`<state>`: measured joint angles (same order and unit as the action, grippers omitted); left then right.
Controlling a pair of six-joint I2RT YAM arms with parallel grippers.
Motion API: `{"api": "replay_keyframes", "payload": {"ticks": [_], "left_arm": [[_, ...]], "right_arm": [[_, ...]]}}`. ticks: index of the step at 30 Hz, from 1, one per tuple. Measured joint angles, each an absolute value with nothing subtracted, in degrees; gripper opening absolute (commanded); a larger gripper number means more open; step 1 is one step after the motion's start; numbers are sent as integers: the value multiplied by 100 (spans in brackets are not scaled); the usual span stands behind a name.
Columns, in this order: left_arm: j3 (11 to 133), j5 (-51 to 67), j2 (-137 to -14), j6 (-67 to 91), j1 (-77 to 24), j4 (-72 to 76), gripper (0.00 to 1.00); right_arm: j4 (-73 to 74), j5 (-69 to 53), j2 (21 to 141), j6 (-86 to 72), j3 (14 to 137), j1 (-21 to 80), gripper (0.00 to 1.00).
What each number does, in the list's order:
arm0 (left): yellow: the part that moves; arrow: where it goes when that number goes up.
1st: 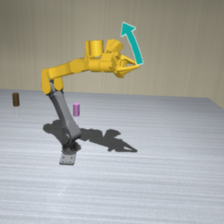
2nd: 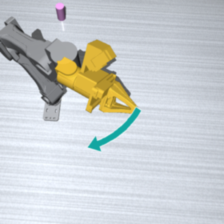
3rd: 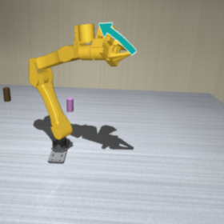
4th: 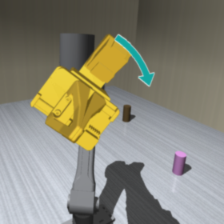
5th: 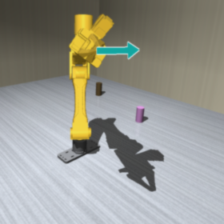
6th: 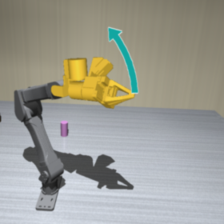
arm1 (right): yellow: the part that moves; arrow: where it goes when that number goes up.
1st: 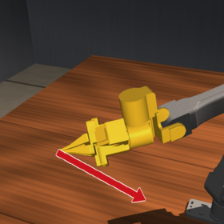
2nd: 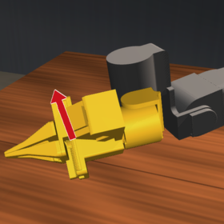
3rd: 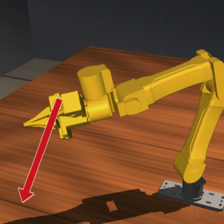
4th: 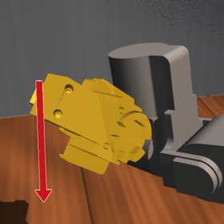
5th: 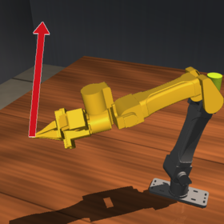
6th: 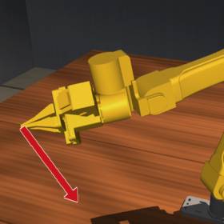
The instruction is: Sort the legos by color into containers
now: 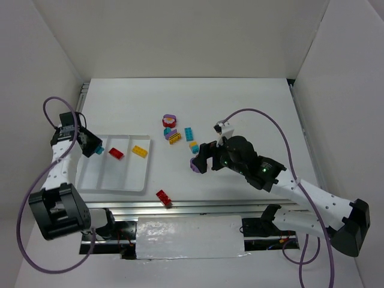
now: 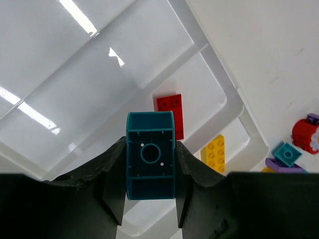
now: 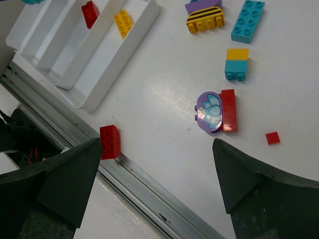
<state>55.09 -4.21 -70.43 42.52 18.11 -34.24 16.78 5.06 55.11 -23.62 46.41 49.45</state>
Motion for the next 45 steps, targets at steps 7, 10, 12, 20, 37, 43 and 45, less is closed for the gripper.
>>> {"api": "replay_keyframes", "payload": {"ticks": [7,10,12,20,37,43,45], "left_arm": [[5813,-360,-8388,4506,1870,-3098,13],[5813,-447,-8543,4650,1905,-3079,16],[5815,-543,-8543,4709,1942,-3061,17],[5819,-869,-8543,4954,2086,-2945,51],[5918,-838,-7105,4659,1476,-2786,98],[6020,-692,-6064,4075,-1420,-2694,99],[5975,-895,-6001,4174,-2235,-2904,100]], "right_arm": [[1494,239,5625,-2421,4521,4934,100],[1413,143,5664,-2418,4473,4934,100],[1404,89,5682,-2418,4460,4934,100],[1400,-86,5721,-2394,4458,4934,100],[1420,-176,5850,-2333,4458,4934,100],[1623,89,5793,-2512,4458,4934,100],[1804,327,5642,-2624,4458,4932,100]]}}
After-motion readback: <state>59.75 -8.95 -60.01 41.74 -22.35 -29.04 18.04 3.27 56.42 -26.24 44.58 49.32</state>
